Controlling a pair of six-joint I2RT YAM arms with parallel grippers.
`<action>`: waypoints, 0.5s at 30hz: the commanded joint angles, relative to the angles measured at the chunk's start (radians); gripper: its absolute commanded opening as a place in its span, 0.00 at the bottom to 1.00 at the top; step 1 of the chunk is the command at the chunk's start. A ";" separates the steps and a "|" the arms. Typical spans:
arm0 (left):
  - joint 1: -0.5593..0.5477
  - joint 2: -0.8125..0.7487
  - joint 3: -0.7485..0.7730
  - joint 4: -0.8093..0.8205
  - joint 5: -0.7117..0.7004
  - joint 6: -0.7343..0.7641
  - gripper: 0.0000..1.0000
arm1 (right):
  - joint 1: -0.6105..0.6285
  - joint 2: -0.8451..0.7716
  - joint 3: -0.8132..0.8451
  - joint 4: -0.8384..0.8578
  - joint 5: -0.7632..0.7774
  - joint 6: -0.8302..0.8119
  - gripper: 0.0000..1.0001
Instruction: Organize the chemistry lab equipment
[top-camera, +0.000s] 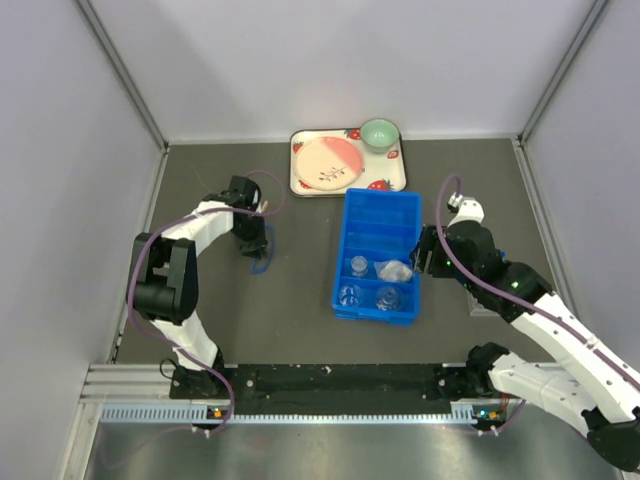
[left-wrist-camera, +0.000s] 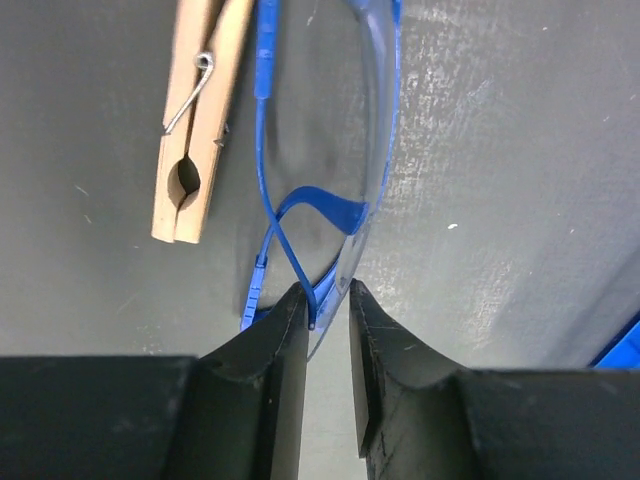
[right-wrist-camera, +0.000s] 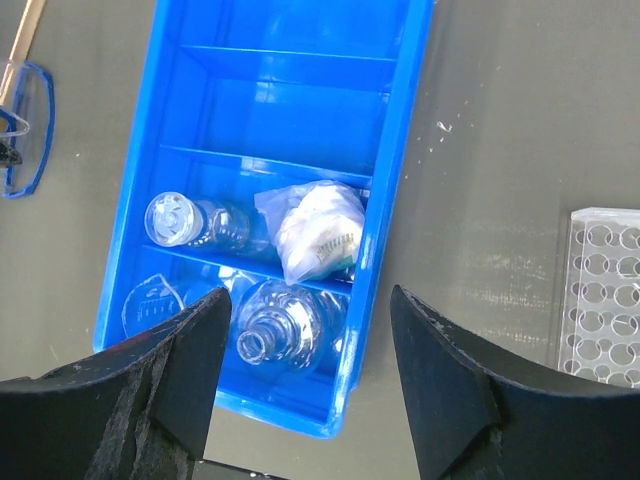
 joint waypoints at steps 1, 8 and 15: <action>-0.013 -0.017 -0.031 0.027 -0.002 -0.020 0.22 | -0.006 -0.030 0.004 0.013 0.002 0.012 0.66; -0.051 -0.079 -0.047 0.027 0.004 -0.033 0.06 | -0.006 -0.030 0.006 0.004 -0.001 0.012 0.66; -0.099 -0.152 -0.007 -0.010 0.004 -0.037 0.00 | -0.008 -0.011 0.020 -0.008 0.012 0.006 0.66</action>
